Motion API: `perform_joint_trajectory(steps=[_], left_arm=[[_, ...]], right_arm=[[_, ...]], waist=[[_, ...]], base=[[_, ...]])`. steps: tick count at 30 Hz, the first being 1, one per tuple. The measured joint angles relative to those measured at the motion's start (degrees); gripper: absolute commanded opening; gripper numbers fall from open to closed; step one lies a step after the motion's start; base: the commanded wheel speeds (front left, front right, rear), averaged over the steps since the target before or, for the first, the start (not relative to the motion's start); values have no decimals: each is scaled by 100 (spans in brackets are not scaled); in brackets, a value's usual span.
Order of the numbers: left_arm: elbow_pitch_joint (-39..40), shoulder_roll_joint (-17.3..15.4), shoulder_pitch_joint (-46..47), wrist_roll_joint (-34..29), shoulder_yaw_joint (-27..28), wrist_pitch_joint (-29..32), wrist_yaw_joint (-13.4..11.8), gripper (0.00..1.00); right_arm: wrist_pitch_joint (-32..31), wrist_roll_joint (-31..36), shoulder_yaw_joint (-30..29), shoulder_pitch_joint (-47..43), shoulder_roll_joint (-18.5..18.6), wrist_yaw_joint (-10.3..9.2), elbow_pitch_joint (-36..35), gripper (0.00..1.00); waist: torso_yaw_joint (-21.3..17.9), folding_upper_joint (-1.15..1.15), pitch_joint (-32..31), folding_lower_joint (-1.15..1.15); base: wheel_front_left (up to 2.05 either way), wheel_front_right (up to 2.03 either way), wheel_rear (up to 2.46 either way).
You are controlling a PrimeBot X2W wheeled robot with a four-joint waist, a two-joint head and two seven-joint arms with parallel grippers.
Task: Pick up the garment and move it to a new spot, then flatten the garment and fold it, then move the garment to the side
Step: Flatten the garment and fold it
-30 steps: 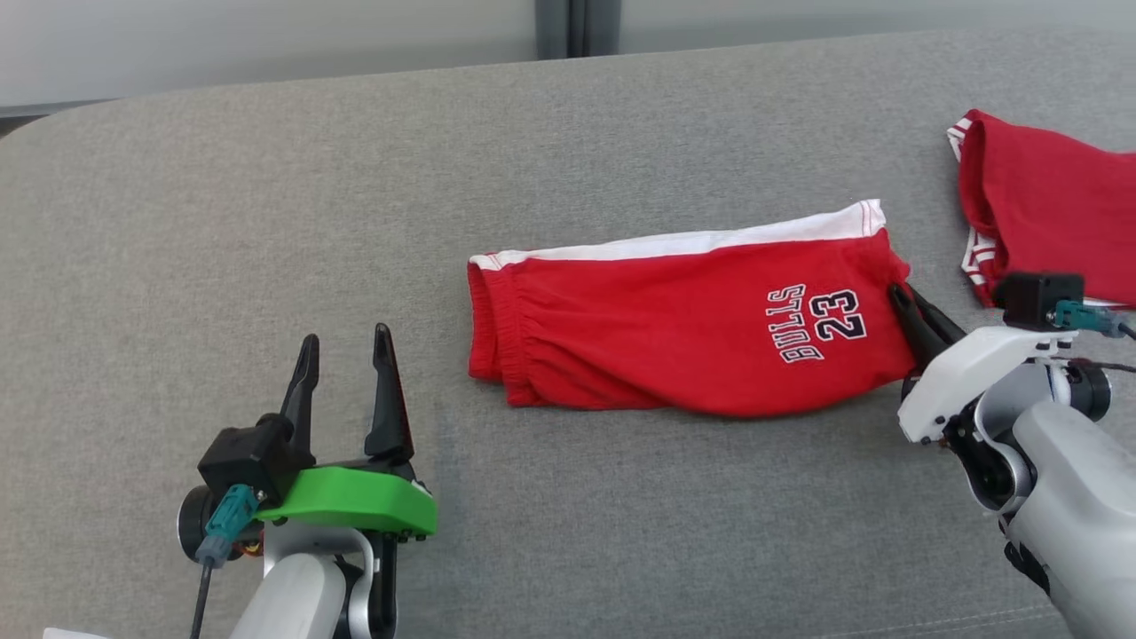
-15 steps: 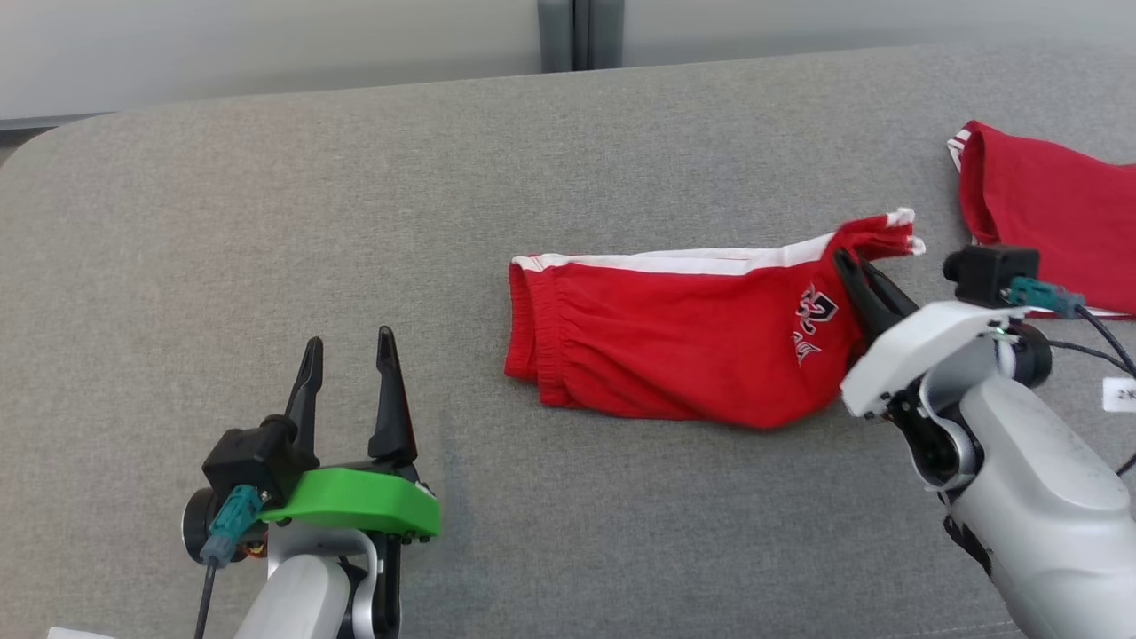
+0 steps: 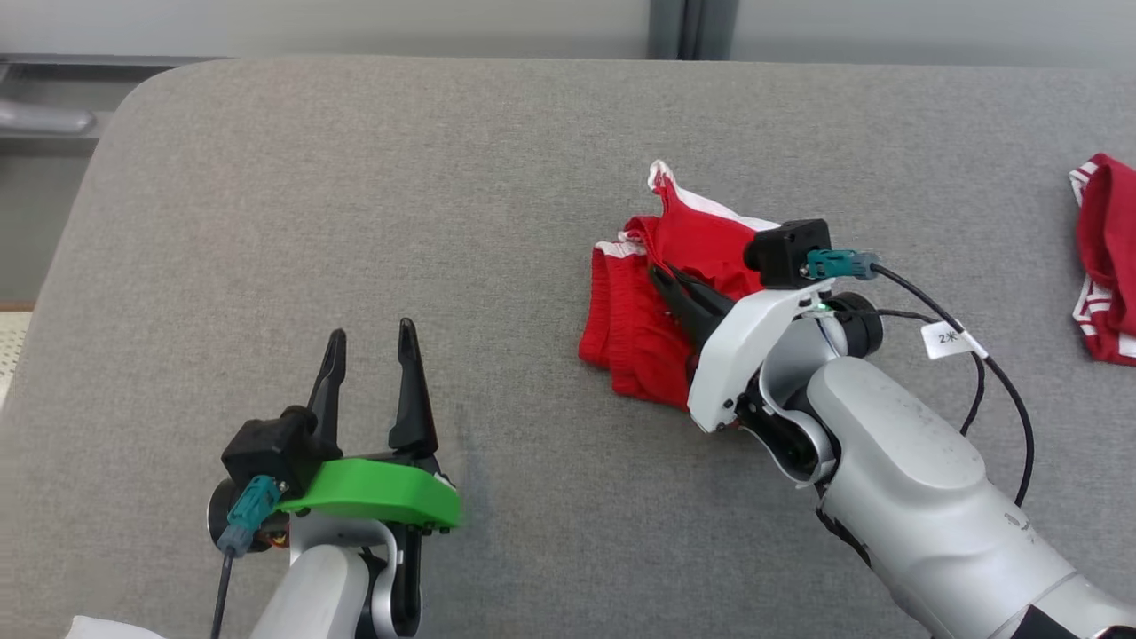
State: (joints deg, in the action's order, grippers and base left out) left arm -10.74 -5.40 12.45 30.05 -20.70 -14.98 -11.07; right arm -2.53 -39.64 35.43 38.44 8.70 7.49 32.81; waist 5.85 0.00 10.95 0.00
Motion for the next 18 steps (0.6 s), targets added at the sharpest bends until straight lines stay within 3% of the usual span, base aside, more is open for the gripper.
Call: perform_joint_trajectory(steps=[9,10,11,12,18], left_arm=[[-45,102,-16,-97,141,-5,102,100],[-53,111,-22,-102,149,-5,114,100],[-64,116,-24,-104,151,-5,131,100],[-73,122,-24,-112,152,-5,142,100],[-115,160,-43,-162,175,-7,175,100]], right_arm=[[27,-165,511,62,-80,0,354,0],[57,-170,592,64,-103,-1,389,9],[60,-171,669,64,-119,-1,399,47],[82,-183,753,64,-130,0,397,100],[368,-376,1050,60,-76,0,48,100]], waist=[[224,0,28,0],[218,0,19,0],[211,0,12,0],[204,0,6,0],[116,0,-57,0]], base=[[0,0,0],[0,0,0],[0,0,0],[0,0,0],[0,0,0]])
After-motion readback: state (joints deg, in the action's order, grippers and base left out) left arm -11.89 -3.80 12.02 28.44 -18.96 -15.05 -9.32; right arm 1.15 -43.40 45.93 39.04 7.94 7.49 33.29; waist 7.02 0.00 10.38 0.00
